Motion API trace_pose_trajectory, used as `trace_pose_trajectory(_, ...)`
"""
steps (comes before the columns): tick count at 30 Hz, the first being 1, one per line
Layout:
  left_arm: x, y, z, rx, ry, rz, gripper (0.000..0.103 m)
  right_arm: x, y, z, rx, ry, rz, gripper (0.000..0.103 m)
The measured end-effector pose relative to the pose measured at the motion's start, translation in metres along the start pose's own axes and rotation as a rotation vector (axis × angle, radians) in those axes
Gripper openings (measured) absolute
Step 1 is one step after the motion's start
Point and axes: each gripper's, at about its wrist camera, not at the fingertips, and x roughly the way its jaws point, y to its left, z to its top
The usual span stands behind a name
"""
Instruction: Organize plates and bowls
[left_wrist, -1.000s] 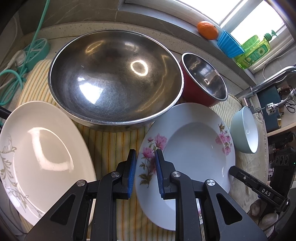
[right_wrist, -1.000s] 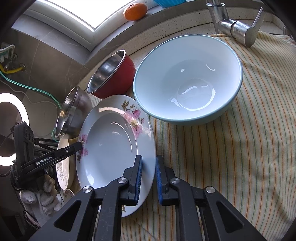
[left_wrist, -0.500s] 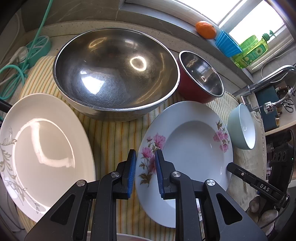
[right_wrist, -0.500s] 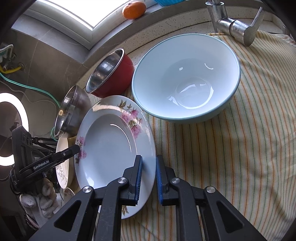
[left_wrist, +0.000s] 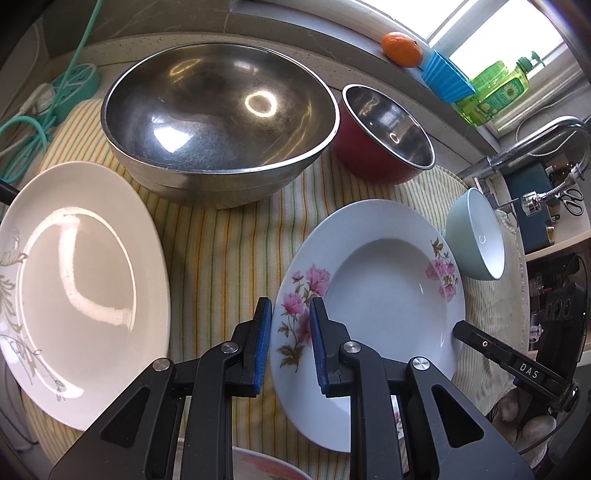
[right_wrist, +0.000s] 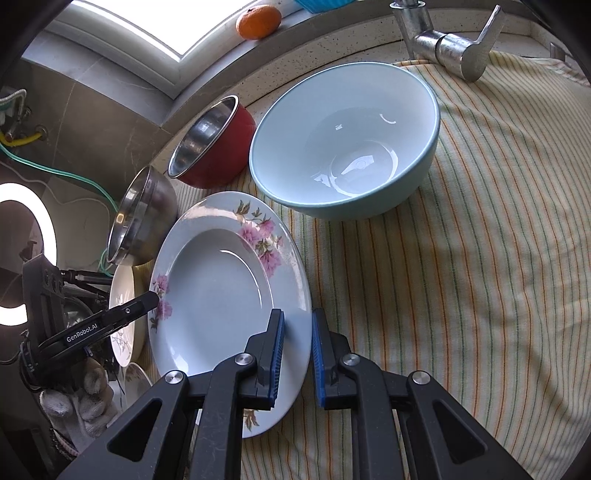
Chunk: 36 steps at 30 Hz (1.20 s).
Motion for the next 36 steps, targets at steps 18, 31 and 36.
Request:
trace_pose_trajectory(18,0.002,-0.013,-0.021,0.014,0.025,-0.005,0.019,-0.006,-0.002,-0.012,0.019,-0.007,-0.021,0.014)
trace_pose_trajectory(31,0.001,-0.021,-0.038,0.017,0.045,-0.006,0.019,-0.008,-0.005,-0.022,0.013,-0.011,-0.039,0.014)
trace_pose_trajectory(36,0.002,-0.025,-0.044,0.027,0.052,-0.005,0.019,-0.009,-0.007,-0.027,0.010,-0.010,-0.049,0.014)
